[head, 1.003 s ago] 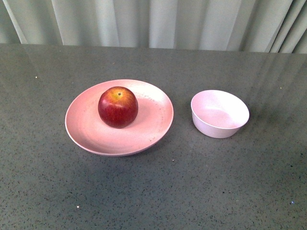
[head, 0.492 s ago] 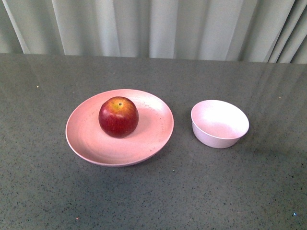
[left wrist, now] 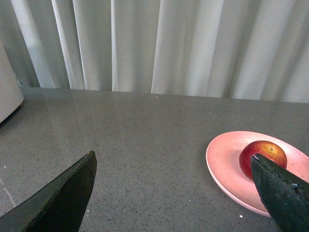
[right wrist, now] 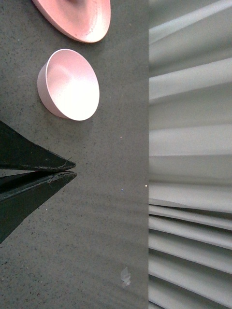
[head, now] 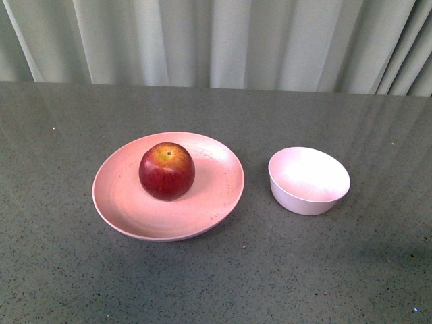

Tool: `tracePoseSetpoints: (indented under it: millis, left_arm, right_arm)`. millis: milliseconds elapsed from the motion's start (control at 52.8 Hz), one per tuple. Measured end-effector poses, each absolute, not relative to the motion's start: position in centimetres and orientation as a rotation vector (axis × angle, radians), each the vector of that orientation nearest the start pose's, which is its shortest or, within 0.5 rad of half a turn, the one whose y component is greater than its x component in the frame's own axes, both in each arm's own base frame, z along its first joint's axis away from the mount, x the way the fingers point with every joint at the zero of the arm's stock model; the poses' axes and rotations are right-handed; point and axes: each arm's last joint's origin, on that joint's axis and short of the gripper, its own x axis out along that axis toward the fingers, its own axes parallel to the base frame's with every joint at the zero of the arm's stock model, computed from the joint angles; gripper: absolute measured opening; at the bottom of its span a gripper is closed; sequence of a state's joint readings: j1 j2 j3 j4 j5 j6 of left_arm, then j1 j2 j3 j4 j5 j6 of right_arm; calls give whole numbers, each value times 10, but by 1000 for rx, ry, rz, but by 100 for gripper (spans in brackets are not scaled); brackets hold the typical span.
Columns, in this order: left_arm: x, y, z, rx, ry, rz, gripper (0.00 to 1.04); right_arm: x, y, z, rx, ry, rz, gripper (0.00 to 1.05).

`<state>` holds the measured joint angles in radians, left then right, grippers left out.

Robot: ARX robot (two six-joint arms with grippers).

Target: Move apple from plate to bowl

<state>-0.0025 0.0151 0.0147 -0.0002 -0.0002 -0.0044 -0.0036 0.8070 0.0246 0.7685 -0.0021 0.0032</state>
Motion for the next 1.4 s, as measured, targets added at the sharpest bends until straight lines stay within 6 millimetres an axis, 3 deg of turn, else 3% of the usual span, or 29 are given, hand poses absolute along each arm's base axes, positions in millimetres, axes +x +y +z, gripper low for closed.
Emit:
tracePoseSetpoints:
  millis: [587, 1268, 1401]
  left_arm:
    - [98, 0, 167, -4, 1, -2, 96]
    - [98, 0, 167, -4, 1, -3, 96]
    - [98, 0, 167, -4, 1, -2, 96]
  right_arm:
    - [124, 0, 174, 3, -22, -1, 2]
    - [108, 0, 174, 3, -23, -1, 2]
    - [97, 0, 171, 3, -16, -3, 2]
